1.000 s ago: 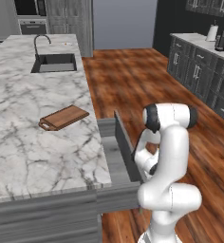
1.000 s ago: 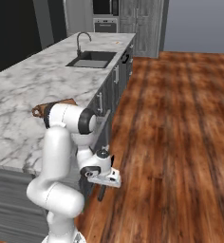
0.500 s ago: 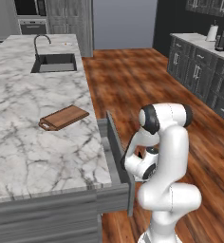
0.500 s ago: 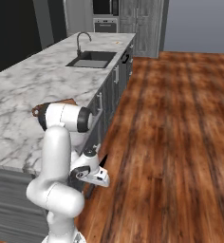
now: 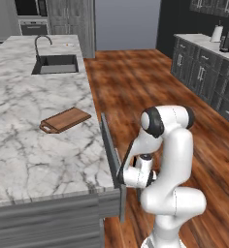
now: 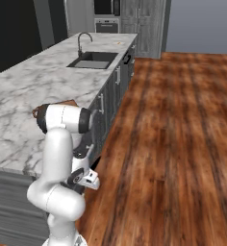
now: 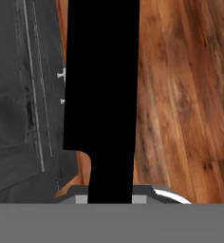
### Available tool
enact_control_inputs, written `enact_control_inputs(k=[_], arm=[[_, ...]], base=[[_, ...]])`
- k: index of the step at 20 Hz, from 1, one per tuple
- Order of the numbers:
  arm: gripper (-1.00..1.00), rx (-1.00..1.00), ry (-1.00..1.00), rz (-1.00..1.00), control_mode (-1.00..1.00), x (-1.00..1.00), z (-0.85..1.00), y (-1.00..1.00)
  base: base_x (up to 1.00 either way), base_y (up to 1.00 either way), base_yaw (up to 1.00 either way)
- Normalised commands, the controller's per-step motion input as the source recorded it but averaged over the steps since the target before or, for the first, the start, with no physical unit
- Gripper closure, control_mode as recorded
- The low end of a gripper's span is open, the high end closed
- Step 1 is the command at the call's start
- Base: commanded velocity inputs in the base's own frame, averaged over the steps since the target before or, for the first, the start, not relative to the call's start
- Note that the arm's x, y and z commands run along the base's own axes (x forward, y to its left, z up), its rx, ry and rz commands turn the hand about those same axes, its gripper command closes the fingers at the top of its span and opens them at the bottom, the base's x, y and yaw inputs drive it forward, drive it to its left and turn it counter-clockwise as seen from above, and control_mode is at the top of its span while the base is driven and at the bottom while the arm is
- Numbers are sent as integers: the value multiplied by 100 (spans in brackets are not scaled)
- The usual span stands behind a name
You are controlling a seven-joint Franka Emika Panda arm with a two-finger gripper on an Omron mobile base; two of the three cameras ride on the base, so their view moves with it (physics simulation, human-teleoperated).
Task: Pick up the knife from the drawer and place it on the cutting board. Then place the meat from the plate to the cutting board.
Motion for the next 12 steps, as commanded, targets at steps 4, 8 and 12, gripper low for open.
enact_control_inputs(k=[4, 8, 12], arm=[[100, 10, -2, 0, -100, 0, 5, 7], [100, 16, -9, 14, -100, -1, 25, -51], [100, 1, -9, 11, -100, -9, 55, -54]], base=[[0, 0, 0], [0, 0, 0], [0, 0, 0]])
